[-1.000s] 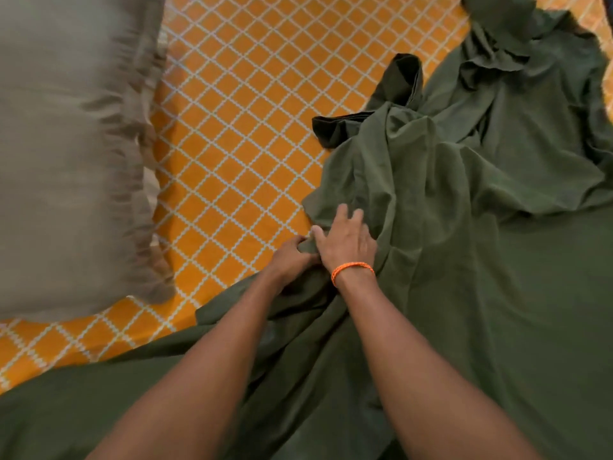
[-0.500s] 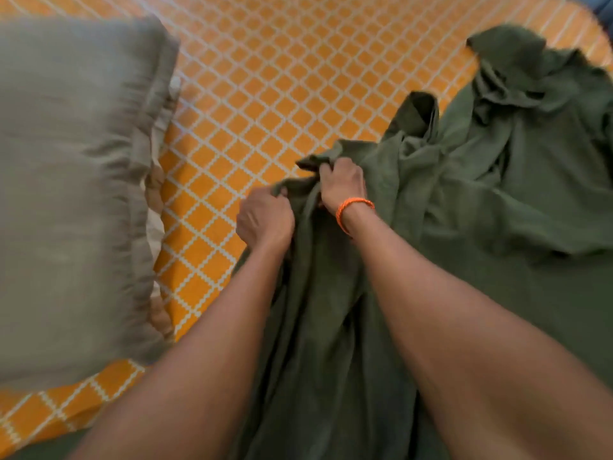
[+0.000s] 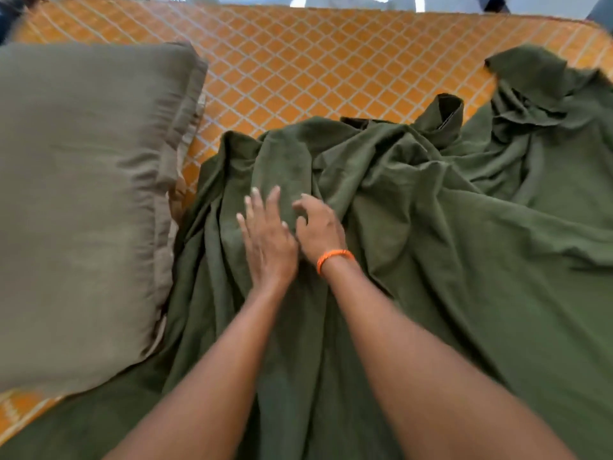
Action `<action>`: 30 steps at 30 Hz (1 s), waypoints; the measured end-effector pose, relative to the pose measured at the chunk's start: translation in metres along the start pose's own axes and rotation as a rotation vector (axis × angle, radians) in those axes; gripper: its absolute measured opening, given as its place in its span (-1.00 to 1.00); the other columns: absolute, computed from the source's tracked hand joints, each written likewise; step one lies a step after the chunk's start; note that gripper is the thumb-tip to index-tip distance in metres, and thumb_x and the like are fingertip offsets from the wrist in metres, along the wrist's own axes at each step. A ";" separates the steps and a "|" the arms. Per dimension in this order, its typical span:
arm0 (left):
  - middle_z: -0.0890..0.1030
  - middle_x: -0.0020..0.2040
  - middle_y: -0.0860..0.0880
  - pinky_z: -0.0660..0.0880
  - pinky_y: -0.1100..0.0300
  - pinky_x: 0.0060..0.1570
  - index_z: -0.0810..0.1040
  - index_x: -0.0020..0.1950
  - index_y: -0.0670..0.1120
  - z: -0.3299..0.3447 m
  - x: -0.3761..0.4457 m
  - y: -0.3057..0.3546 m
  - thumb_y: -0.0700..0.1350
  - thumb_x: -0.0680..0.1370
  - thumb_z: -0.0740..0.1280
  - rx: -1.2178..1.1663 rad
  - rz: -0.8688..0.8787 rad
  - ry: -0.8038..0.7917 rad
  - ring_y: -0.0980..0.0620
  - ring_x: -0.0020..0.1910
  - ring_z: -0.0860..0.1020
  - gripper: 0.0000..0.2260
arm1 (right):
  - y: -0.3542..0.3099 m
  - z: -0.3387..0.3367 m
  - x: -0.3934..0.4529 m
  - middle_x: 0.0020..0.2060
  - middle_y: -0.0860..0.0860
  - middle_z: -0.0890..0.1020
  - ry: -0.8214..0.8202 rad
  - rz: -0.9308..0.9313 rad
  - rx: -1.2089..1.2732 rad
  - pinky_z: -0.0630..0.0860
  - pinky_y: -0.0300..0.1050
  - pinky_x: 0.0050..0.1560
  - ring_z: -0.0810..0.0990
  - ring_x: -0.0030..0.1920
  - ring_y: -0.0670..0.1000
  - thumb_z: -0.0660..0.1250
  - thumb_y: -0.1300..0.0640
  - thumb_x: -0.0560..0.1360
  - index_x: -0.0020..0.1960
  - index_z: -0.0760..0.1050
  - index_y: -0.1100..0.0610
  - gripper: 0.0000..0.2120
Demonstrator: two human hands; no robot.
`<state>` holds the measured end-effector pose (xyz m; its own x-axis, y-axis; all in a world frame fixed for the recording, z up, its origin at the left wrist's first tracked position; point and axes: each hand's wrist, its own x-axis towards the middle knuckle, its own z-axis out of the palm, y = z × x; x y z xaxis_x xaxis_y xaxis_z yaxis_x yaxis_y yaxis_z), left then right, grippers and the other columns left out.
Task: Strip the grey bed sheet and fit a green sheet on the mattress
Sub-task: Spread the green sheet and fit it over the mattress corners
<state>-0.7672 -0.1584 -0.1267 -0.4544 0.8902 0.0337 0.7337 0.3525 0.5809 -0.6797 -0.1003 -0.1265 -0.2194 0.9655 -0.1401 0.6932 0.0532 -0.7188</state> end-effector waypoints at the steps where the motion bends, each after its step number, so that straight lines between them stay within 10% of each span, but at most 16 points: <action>1: 0.18 0.69 -0.15 -0.03 -0.13 0.66 0.27 0.65 -0.03 0.008 -0.022 -0.009 -0.06 0.66 0.11 -0.017 0.031 -0.019 -0.11 0.69 0.09 -0.48 | 0.011 0.011 -0.019 0.50 0.10 0.46 0.028 -0.060 -0.046 0.40 0.01 0.46 0.46 0.46 0.09 0.30 0.25 0.52 0.41 0.53 0.11 -0.55; 7: 0.24 0.67 0.01 0.14 -0.16 0.62 0.38 0.59 -0.05 0.033 -0.175 -0.061 -0.16 0.68 0.19 -0.051 0.135 -0.237 0.07 0.68 0.10 -0.55 | 0.086 0.037 -0.158 0.67 -0.02 0.13 0.061 -0.059 -0.109 0.20 -0.02 0.60 0.08 0.65 -0.10 0.22 0.09 0.67 0.67 0.10 0.10 -0.39; 14: 0.21 0.69 0.02 0.17 -0.15 0.62 0.29 0.66 -0.03 0.022 -0.285 -0.053 -0.15 0.67 0.25 0.126 0.444 -0.395 0.00 0.69 0.09 -0.47 | 0.138 0.020 -0.277 0.68 -0.08 0.01 0.033 -0.039 -0.513 0.09 0.11 0.63 -0.07 0.67 -0.06 0.15 0.09 0.71 0.69 0.05 0.06 -0.41; 21: 0.09 0.72 0.04 0.12 -0.15 0.63 0.18 0.70 0.04 0.015 -0.326 -0.045 -0.09 0.71 0.16 0.340 0.347 -0.408 -0.03 0.70 0.04 -0.47 | 0.148 0.012 -0.355 0.68 -0.12 0.00 0.122 0.153 -0.497 0.09 0.09 0.63 -0.08 0.67 -0.09 0.07 0.00 0.73 0.69 0.04 0.01 -0.45; 30: 0.44 0.55 -0.14 0.32 -0.13 0.54 0.41 0.54 -0.13 -0.019 -0.380 -0.028 -0.24 0.57 0.30 0.199 0.450 -0.503 -0.14 0.53 0.41 -0.49 | 0.140 0.026 -0.486 0.66 -0.12 0.10 0.231 0.244 -0.402 0.19 0.05 0.59 0.01 0.66 -0.08 0.11 0.05 0.74 0.66 0.18 0.03 -0.51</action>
<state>-0.6250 -0.5121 -0.1405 0.1691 0.9704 -0.1724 0.8957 -0.0783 0.4377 -0.4937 -0.5687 -0.1762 0.1065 0.9907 -0.0846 0.9240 -0.1300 -0.3596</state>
